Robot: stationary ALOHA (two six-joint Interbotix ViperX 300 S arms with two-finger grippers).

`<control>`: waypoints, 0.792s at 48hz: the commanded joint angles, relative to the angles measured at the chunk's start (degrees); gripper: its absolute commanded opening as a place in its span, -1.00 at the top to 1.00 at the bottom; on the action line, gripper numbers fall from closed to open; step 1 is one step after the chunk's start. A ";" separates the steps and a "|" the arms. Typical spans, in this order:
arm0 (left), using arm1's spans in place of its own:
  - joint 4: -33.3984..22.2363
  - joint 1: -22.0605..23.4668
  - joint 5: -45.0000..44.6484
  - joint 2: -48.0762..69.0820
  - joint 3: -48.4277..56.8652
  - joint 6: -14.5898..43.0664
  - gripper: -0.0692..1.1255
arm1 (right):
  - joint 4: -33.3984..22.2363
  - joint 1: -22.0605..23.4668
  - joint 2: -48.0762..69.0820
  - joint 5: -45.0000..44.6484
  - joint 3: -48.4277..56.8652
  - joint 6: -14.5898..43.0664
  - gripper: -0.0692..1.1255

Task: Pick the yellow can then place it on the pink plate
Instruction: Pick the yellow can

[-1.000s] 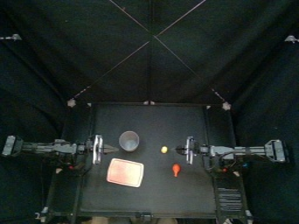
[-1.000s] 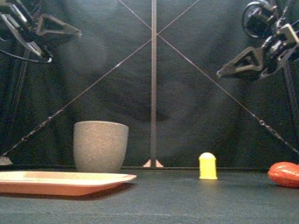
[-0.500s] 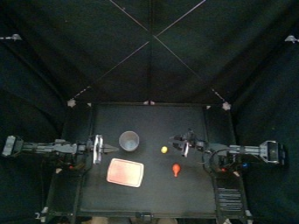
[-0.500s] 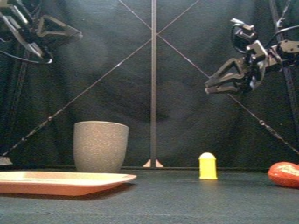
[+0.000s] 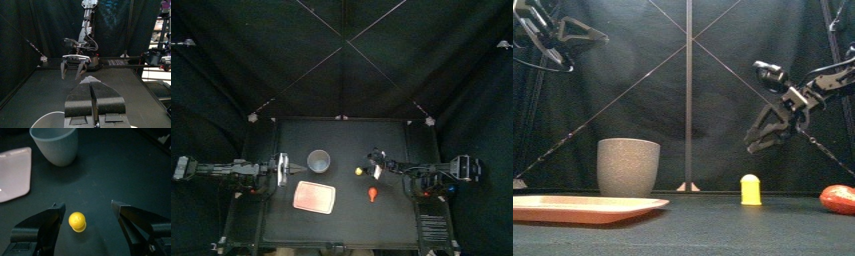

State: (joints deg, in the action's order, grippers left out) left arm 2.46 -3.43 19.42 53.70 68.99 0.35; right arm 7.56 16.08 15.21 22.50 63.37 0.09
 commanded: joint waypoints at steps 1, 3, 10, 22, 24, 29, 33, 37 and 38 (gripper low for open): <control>0.18 -0.18 0.53 -0.26 -0.70 0.00 0.91 | 0.00 0.26 -4.92 0.26 -2.72 0.09 -0.89; 0.18 -0.18 0.53 -0.26 -0.62 0.00 0.91 | 0.09 0.18 -6.86 0.18 -3.52 0.09 -0.88; 0.18 -0.18 0.53 -0.35 -0.44 0.00 0.91 | 0.53 -0.18 -12.57 0.00 -5.54 0.26 -0.88; 0.18 -0.26 0.53 -0.26 0.00 0.00 0.91 | 1.85 -1.14 -15.56 -2.55 -6.94 0.26 -0.88; 0.09 -0.26 0.53 -0.26 0.00 0.00 0.91 | 2.02 -1.23 -15.56 -2.90 -6.94 0.26 -0.88; 0.18 -0.26 0.53 -0.26 0.09 0.00 0.91 | 2.99 -1.85 -15.38 -3.78 -6.94 0.26 -0.88; 0.18 -0.35 0.53 -0.26 0.35 0.00 0.91 | 3.60 -2.55 -15.38 -4.13 -7.03 0.18 -0.87; 0.18 -0.44 0.53 -0.26 0.44 0.00 0.91 | 3.96 -3.16 -15.38 -4.13 -7.12 0.26 -0.87; 0.18 -0.53 0.53 -0.26 0.44 0.00 0.91 | 3.96 -3.25 -15.38 -4.13 -7.12 0.26 -0.87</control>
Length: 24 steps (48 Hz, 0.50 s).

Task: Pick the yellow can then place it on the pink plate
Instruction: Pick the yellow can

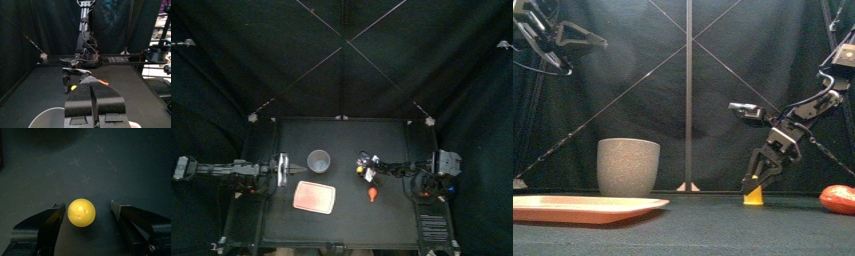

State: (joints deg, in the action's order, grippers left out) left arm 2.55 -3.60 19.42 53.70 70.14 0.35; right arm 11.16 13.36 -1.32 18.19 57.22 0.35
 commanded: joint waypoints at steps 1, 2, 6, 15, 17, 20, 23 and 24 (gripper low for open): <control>0.00 -0.44 0.53 -0.26 -0.70 0.00 0.91 | 0.44 -0.62 1.14 0.18 -1.05 0.00 -0.87; 0.09 -0.44 0.53 -0.35 -0.70 0.00 0.91 | 0.53 -0.70 1.14 0.18 -1.05 0.00 -0.87; 0.00 -0.70 0.53 -0.26 -0.70 0.00 0.91 | 1.23 -0.88 0.97 0.09 -1.05 0.00 -0.86; 0.00 -0.70 0.53 -0.26 -0.70 0.00 0.91 | 2.55 -0.97 0.62 -0.18 -1.05 0.00 -0.86; 0.00 -0.62 0.53 -0.26 -0.70 0.00 0.91 | 2.64 -1.05 0.62 -0.26 -1.05 0.00 -0.84; 0.00 -0.62 0.53 -0.35 -0.70 0.00 0.91 | 2.72 -1.05 0.62 -0.62 -1.05 0.00 -0.79; 0.00 -0.62 0.53 -0.26 -0.70 0.00 0.91 | 2.81 -1.05 0.62 -0.70 -1.05 0.00 -0.70; 0.00 -0.62 0.53 -0.35 -0.70 0.00 0.91 | 2.72 -1.05 0.62 -0.62 -1.05 0.00 -0.66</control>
State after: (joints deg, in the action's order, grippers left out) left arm 2.46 -4.13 19.42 53.70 70.22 0.35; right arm 13.80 12.39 -1.67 17.40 56.95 0.44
